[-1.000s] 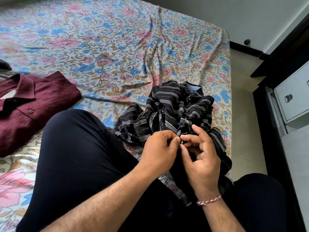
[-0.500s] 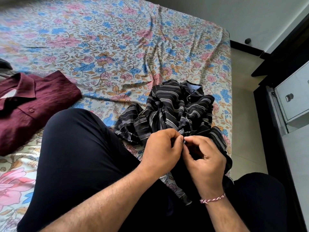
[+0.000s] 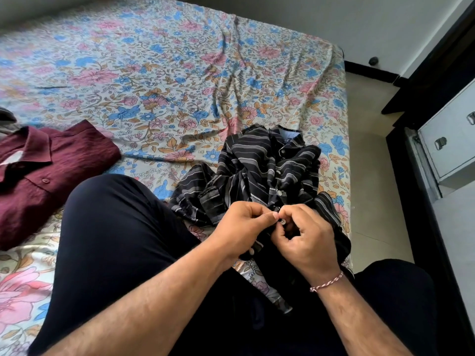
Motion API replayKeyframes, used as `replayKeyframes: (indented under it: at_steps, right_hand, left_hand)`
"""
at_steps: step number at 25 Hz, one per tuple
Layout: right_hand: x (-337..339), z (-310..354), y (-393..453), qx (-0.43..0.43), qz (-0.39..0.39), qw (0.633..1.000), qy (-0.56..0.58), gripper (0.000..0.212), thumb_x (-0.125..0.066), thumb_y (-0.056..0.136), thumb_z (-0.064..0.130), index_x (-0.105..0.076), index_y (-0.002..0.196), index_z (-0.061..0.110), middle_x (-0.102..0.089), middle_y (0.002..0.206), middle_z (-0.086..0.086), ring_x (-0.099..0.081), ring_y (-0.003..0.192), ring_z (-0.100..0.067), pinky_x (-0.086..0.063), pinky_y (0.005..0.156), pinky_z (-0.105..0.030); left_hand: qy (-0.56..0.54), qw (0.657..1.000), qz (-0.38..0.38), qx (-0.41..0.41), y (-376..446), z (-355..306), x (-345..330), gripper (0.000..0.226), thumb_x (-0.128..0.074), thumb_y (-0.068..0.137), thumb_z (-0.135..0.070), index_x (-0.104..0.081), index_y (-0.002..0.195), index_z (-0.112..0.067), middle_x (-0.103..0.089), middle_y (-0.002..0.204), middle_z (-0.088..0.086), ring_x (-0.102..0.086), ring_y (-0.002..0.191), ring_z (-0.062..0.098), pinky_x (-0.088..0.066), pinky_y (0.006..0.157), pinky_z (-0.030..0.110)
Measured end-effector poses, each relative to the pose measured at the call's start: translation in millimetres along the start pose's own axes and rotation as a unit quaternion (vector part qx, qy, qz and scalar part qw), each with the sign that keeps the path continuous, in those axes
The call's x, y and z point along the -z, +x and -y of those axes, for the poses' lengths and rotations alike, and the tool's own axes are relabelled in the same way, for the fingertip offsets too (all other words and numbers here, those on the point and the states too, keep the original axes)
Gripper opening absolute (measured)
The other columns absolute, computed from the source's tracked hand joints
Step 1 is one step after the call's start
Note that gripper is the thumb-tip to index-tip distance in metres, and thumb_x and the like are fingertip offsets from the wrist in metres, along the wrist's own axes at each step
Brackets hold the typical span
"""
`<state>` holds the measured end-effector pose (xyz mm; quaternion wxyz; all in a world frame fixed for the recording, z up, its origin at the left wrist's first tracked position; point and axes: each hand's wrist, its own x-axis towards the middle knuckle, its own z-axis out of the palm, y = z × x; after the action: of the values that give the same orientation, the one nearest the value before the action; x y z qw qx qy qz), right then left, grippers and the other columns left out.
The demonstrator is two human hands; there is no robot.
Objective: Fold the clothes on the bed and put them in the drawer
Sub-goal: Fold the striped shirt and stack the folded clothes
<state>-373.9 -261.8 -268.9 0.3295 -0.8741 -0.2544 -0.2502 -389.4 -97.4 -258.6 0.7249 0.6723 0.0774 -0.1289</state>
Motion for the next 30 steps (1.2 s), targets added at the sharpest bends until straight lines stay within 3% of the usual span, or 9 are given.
replayKeyframes:
  at_steps: [4,6,8,10,13,15,22,25,30]
  right_hand:
    - [8.1,6.9,7.9,0.069,-0.047,0.996,-0.017,0.007,-0.071,0.088,0.0,-0.072,0.094,0.001,-0.071,0.095,-0.005,-0.068,0.088,-0.018,-0.056,0.086,-0.028]
    - [5.3,21.6,7.7,-0.052,-0.081,0.991,0.093,0.011,-0.072,0.09,0.001,-0.076,0.096,0.009,-0.074,0.098,0.0,-0.07,0.093,-0.014,-0.056,0.09,-0.027]
    - [-5.2,37.5,7.9,-0.286,-0.111,0.867,0.393,0.019,-0.069,0.093,0.0,-0.078,0.096,0.017,-0.076,0.103,-0.005,-0.072,0.099,-0.022,-0.056,0.098,-0.042]
    - [-8.3,41.5,2.4,-0.359,-0.085,0.764,0.53,0.017,-0.066,0.095,0.001,-0.074,0.102,0.014,-0.073,0.111,-0.017,-0.069,0.107,-0.034,-0.052,0.105,-0.05]
    - [5.5,39.9,-7.6,-0.23,-0.004,0.921,0.314,0.026,-0.079,0.089,0.01,-0.069,0.111,0.018,-0.072,0.109,0.004,-0.069,0.105,-0.019,-0.054,0.096,-0.027]
    - [10.3,37.2,-9.5,-0.17,0.006,0.971,0.169,0.029,-0.082,0.086,0.017,-0.069,0.111,0.02,-0.071,0.106,0.014,-0.069,0.102,-0.008,-0.053,0.091,-0.021]
    - [18.3,28.6,-10.1,-0.138,0.043,0.985,0.091,0.033,-0.078,0.09,0.018,-0.067,0.121,0.021,-0.068,0.114,0.019,-0.065,0.11,-0.001,-0.051,0.095,-0.019]
    - [21.2,22.8,-8.3,-0.172,0.044,0.977,0.118,0.028,-0.075,0.091,0.01,-0.067,0.114,0.025,-0.07,0.101,0.022,-0.069,0.091,-0.002,-0.056,0.079,-0.02]
    - [55.4,1.0,4.4,-0.147,0.09,0.984,0.052,0.045,-0.085,0.08,0.019,-0.061,0.116,0.031,-0.064,0.092,0.016,-0.066,0.087,-0.005,-0.054,0.07,-0.018]
  left_hand:
    - [-0.189,0.982,0.018,-0.001,-3.8,-1.6,-3.0,0.013,-0.076,0.091,-0.014,-0.073,0.086,-0.002,-0.07,0.083,0.015,-0.064,0.076,0.029,-0.05,0.067,0.032]
    - [-0.255,0.966,0.027,-0.018,-4.0,-6.6,-1.9,0.009,-0.077,0.087,-0.008,-0.07,0.084,-0.005,-0.067,0.081,0.012,-0.065,0.072,0.021,-0.054,0.067,0.028]
    - [-0.276,0.96,0.016,-0.038,-3.5,-11.3,-1.8,0.007,-0.076,0.086,-0.009,-0.07,0.083,-0.007,-0.067,0.081,0.012,-0.064,0.073,0.019,-0.055,0.071,0.028]
    - [-0.276,0.96,-0.013,-0.038,-4.6,-12.7,-1.9,0.006,-0.073,0.09,-0.011,-0.071,0.086,-0.009,-0.067,0.083,0.013,-0.063,0.074,0.02,-0.055,0.071,0.028]
    - [-0.275,0.961,-0.018,-0.036,-7.4,-12.5,-0.1,0.013,-0.064,0.098,-0.014,-0.071,0.087,-0.012,-0.067,0.084,0.009,-0.062,0.075,0.019,-0.052,0.069,0.03]
    - [-0.261,0.964,-0.018,-0.034,-6.7,-13.9,0.7,0.017,-0.06,0.102,-0.015,-0.071,0.09,-0.013,-0.067,0.086,0.01,-0.062,0.078,0.021,-0.052,0.07,0.034]
    - [-0.039,0.989,-0.091,-0.107,-2.4,-6.4,4.5,0.025,-0.05,0.106,-0.034,-0.064,0.096,-0.015,-0.066,0.092,0.016,-0.059,0.086,0.021,-0.053,0.087,0.056]
    - [0.112,0.973,-0.138,-0.15,-3.2,-11.3,5.1,0.021,-0.05,0.109,-0.03,-0.058,0.091,-0.024,-0.057,0.072,-0.009,-0.05,0.068,0.008,-0.048,0.067,0.043]
    - [0.456,0.863,0.085,-0.2,-13.2,-52.6,46.4,0.019,-0.068,0.096,-0.052,-0.063,0.102,-0.035,-0.06,0.071,-0.017,-0.055,0.061,0.001,-0.045,0.058,0.025]
